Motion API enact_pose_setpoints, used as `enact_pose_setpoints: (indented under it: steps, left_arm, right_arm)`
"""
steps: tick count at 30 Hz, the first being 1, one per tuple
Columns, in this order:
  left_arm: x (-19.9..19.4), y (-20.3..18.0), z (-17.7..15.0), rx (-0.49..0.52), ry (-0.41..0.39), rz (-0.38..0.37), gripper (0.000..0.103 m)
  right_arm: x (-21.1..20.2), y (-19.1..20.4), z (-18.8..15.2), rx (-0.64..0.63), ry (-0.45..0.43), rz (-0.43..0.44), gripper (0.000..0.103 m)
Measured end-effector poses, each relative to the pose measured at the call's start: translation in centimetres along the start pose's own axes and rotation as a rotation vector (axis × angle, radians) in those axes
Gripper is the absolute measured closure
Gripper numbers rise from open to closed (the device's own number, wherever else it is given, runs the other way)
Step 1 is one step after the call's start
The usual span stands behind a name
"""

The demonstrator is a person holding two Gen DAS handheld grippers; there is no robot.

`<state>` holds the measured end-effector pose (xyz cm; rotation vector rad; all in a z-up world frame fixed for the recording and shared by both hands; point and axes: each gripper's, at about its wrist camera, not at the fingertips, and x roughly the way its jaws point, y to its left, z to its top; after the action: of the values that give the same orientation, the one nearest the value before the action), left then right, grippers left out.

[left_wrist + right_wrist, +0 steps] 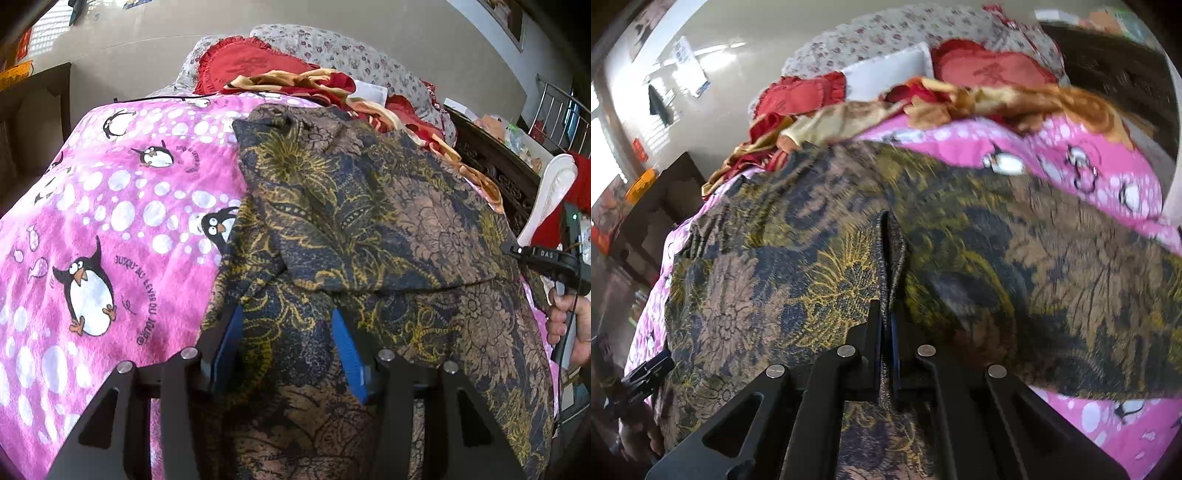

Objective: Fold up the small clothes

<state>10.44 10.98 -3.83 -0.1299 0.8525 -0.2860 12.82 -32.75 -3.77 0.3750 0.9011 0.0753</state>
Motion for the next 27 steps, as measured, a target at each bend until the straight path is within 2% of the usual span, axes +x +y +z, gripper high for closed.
enact_pose_setpoints:
  steps: [6, 8, 11, 14, 16, 17, 18, 20, 22, 25, 26, 27]
  left_arm:
    - [0.1, -0.1, 0.0, 0.008, 0.005, 0.002, 0.048]
    - [0.2, -0.1, 0.1, 0.012, 0.005, 0.001, 0.047]
    - [0.1, -0.3, 0.1, 0.021, 0.007, 0.008, 0.047]
    - [-0.9, -0.7, 0.8, 0.028, -0.011, 0.018, 0.047]
    - [-2.4, -0.7, 2.2, 0.004, -0.084, 0.035, 0.039]
    - [-2.9, -0.6, 3.2, -0.018, -0.116, 0.034, 0.028]
    - [-3.1, -0.7, 4.6, -0.038, -0.145, 0.035, 0.023]
    - [-2.1, -1.3, 7.4, -0.059, -0.158, 0.056, 0.023]
    - [-0.2, -2.0, 9.5, -0.060, -0.126, 0.057, 0.023]
    - [3.2, -3.2, 11.3, -0.023, -0.111, 0.125, 0.035]
    - [4.5, -3.2, 11.3, -0.011, -0.093, 0.178, 0.045]
    - [6.1, -2.6, 11.1, -0.028, -0.049, 0.222, 0.054]
  right_arm:
    - [1.0, -2.0, -1.1, 0.143, 0.020, 0.122, 0.103]
    - [0.7, -2.2, -1.3, 0.145, 0.032, 0.126, 0.103]
    - [-0.5, -1.7, -1.3, 0.111, 0.036, 0.092, 0.103]
    - [-2.6, -0.5, -1.1, 0.046, -0.014, 0.037, 0.103]
    - [-4.2, 0.9, -0.9, -0.025, -0.066, 0.006, 0.102]
    - [-4.7, 1.7, -0.8, -0.057, -0.088, -0.002, 0.102]
    - [-4.9, 2.2, -0.6, -0.069, -0.094, -0.009, 0.102]
    - [-4.7, 3.6, -0.1, -0.090, -0.118, -0.029, 0.102]
    - [-3.7, 5.2, 0.5, -0.113, -0.163, -0.126, 0.102]
    - [-1.4, 6.6, 1.3, -0.139, -0.181, -0.241, 0.102]
    - [-0.2, 6.6, 1.5, -0.137, -0.169, -0.285, 0.102]
    - [0.8, 6.2, 1.5, -0.111, -0.144, -0.288, 0.102]
